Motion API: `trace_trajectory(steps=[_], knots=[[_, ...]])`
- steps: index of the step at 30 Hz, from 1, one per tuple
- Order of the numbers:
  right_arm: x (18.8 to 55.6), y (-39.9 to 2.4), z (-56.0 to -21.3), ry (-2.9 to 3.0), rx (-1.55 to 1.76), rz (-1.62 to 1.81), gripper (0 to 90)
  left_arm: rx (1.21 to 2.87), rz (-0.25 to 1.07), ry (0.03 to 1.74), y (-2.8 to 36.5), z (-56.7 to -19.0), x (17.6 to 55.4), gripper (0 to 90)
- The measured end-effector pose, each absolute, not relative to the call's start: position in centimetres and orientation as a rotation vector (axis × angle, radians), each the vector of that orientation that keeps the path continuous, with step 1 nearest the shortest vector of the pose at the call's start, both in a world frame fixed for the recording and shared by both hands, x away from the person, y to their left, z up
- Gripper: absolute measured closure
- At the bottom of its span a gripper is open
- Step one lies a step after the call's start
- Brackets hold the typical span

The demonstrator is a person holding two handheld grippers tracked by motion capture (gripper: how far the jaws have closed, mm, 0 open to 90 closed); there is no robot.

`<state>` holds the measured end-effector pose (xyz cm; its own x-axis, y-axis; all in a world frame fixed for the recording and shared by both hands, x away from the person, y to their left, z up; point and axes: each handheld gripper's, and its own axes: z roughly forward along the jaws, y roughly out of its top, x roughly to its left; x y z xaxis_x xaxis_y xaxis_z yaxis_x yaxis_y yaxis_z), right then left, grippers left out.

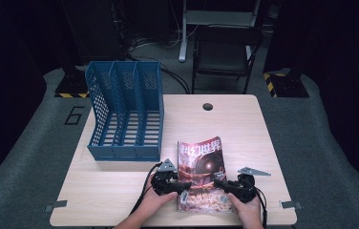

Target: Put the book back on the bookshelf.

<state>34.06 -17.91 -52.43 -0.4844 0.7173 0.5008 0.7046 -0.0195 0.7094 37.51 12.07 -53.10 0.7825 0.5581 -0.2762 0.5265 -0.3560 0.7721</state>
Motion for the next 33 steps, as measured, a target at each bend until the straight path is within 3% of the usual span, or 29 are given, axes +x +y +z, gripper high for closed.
trace_trajectory(steps=[5, 13, 18, 29, 33], knots=[[34.3, -17.9, -52.7, 2.205, 1.606, 1.546, 74.2, 2.018, 0.046, 0.823, 12.1, -53.1, 37.6, 45.2], [34.9, -18.7, -52.9, 2.264, 1.725, 1.512, 56.1, 2.025, 0.073, 0.836, 12.0, -53.1, 37.5, 49.5], [35.1, -19.8, -52.2, 2.264, 1.796, 1.460, 49.9, 2.005, 0.059, 0.856, 12.2, -53.1, 37.7, 52.4], [37.2, -21.1, -52.6, 2.294, 1.816, 1.566, 44.9, 1.960, -0.042, 0.894, 12.9, -53.3, 38.7, 61.1], [37.9, -20.9, -52.7, 2.313, 1.761, 1.535, 52.8, 1.979, -0.033, 0.877, 12.9, -53.3, 38.7, 61.4]])
